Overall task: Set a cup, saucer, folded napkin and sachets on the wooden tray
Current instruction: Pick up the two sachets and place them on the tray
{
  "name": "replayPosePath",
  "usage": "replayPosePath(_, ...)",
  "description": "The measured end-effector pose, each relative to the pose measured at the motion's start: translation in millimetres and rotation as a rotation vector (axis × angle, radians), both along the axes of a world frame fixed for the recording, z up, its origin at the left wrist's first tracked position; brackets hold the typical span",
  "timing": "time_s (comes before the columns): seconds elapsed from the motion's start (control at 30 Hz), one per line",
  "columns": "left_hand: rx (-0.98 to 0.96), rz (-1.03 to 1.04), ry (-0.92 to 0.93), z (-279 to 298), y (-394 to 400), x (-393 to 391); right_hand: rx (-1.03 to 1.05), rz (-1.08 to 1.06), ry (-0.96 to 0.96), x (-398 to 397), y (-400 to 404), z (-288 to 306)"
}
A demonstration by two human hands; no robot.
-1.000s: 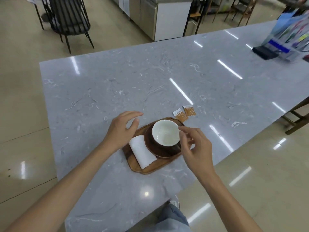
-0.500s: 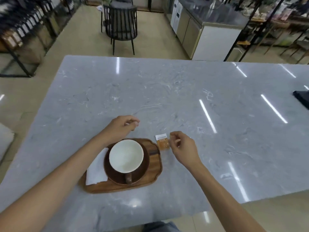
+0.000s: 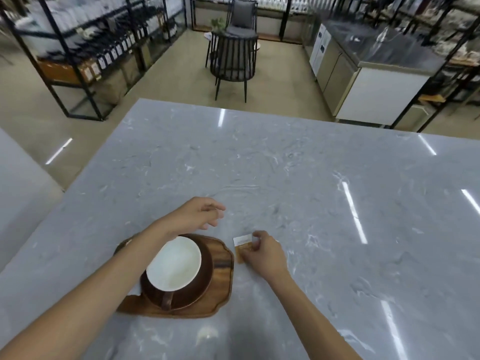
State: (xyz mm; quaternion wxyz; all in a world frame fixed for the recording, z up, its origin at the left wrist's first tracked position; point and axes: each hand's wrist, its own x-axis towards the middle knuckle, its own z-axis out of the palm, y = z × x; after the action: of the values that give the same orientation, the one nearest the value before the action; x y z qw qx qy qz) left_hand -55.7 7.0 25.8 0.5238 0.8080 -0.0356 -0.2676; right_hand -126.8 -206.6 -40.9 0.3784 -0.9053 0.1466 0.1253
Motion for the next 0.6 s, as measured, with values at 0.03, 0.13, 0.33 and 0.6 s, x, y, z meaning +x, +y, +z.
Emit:
replayPosePath(0.03,-0.002,0.007,0.001,0,-3,-2,0.043,-0.006,-0.011,0,-2,0)
replayPosePath(0.13,-0.018,0.013,-0.036,0,-10,-12,0.269,-0.039,-0.053,-2,-9,2)
replayPosePath(0.33,0.018,0.042,-0.158,11,-31,-41,0.614,-0.076,-0.129,-12,-29,35)
replayPosePath(0.6,-0.244,0.186,-0.074,24,-50,-90,0.762,0.005,-0.135,-27,-40,86)
